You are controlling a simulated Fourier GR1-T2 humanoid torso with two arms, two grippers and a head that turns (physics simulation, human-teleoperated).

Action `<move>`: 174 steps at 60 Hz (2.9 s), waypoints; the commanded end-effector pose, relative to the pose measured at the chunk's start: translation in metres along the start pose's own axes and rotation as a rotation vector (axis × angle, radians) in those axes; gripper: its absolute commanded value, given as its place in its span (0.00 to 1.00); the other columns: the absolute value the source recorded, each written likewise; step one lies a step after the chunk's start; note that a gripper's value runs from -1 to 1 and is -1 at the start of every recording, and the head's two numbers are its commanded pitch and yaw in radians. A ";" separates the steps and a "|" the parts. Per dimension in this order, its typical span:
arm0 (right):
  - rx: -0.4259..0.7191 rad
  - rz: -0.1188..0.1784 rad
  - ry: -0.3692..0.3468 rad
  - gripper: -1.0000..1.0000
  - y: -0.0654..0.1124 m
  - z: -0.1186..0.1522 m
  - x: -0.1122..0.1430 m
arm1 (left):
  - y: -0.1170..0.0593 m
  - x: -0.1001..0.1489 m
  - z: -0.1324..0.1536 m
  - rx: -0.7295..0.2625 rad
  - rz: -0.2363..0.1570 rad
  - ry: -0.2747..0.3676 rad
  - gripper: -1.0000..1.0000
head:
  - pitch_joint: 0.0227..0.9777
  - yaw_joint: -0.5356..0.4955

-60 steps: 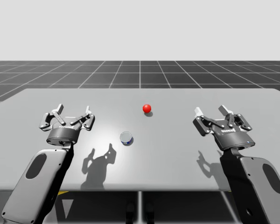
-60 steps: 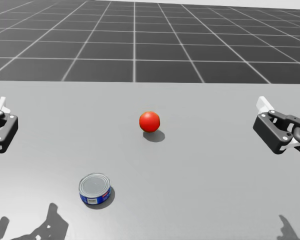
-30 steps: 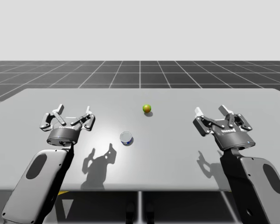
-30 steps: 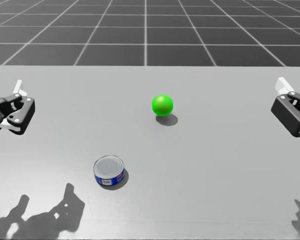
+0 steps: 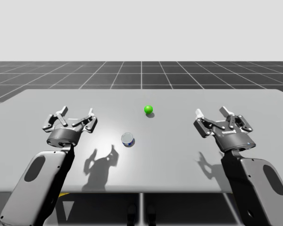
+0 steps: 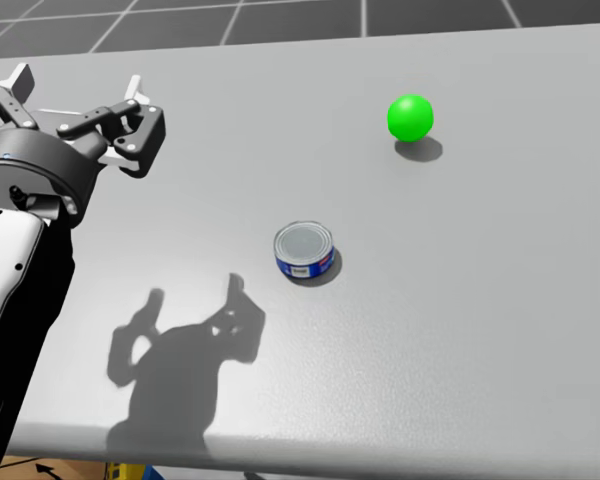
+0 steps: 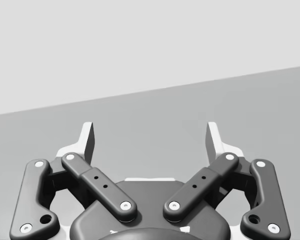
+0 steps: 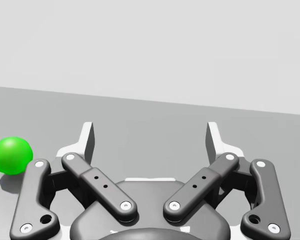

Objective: Watch the red light. When it turns green, pick up the object.

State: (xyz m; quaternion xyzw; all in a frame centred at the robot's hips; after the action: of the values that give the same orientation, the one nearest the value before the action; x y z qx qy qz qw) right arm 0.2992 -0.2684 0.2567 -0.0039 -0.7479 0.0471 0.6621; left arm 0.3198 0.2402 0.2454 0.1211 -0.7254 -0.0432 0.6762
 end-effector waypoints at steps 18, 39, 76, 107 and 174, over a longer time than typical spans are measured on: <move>-0.022 0.024 0.010 0.00 0.001 -0.002 -0.005 | -0.011 0.046 0.052 -0.380 0.071 0.081 0.00 | 0.85 0.64; -0.024 0.032 0.007 0.00 0.000 -0.002 -0.005 | -0.015 0.035 0.087 -0.689 0.121 0.084 0.00 | 0.85 0.64; -0.030 0.042 -0.014 0.00 0.000 -0.001 -0.005 | -0.055 -0.033 0.071 -0.768 0.036 0.294 0.00 | 0.85 0.65; -0.032 0.051 -0.019 0.00 -0.001 -0.001 -0.004 | -0.098 -0.053 0.037 -0.782 -0.003 0.354 0.00 | 0.85 0.65; -0.043 0.050 -0.024 0.00 -0.001 0.003 -0.001 | -0.122 -0.082 0.012 -0.762 -0.030 0.446 1.00 | 0.82 0.64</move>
State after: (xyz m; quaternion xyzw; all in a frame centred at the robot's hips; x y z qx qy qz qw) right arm 0.2969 -0.2696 0.2546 -0.0365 -0.7558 0.0481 0.6520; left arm 0.3304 0.1364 0.1495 -0.1057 -0.5163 -0.2746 0.8043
